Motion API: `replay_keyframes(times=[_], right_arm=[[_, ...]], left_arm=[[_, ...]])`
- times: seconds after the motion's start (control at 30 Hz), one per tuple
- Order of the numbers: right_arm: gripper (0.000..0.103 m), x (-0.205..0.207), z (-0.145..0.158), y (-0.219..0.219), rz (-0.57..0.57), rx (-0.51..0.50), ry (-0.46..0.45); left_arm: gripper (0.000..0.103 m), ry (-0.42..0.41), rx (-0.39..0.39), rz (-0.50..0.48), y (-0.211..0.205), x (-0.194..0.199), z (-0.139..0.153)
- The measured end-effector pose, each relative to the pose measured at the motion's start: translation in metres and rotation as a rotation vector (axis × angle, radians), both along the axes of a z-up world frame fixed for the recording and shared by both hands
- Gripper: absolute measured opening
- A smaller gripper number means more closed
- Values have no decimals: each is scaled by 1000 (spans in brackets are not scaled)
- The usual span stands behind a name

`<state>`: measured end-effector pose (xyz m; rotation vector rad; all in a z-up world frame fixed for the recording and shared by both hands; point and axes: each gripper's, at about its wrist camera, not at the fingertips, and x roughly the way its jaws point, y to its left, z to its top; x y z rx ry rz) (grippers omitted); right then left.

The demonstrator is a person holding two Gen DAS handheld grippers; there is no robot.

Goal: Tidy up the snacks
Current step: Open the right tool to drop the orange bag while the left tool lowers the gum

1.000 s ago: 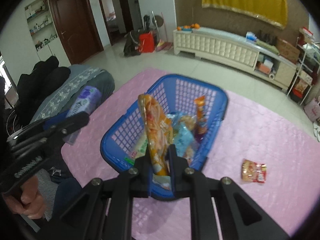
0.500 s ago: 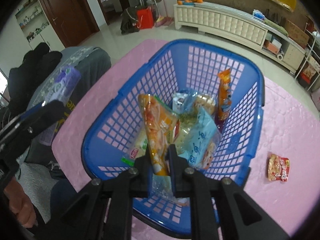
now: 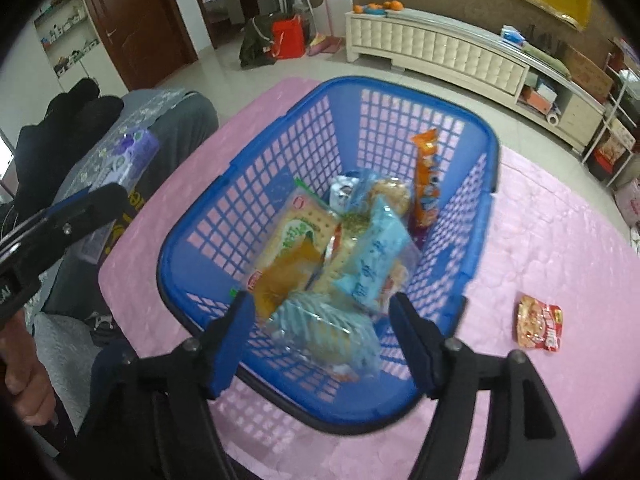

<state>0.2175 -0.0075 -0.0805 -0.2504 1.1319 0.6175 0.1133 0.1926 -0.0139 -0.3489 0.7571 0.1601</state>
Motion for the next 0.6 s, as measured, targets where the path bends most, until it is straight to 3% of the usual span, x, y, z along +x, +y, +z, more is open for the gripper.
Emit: replay_keyframes(times=[0.3,0.47,0.6], right_arm=[[77,18,13,-23,-78,49,-22],[77,37,7,-32,-120,45,-15],[77,53,2,-37,-147,34,-27]], left_arm=[[29,28,29,-101,-31,29,4],[29,47,60,-150,-45,55,0],[29,79,42,-168,-47,76,-10]])
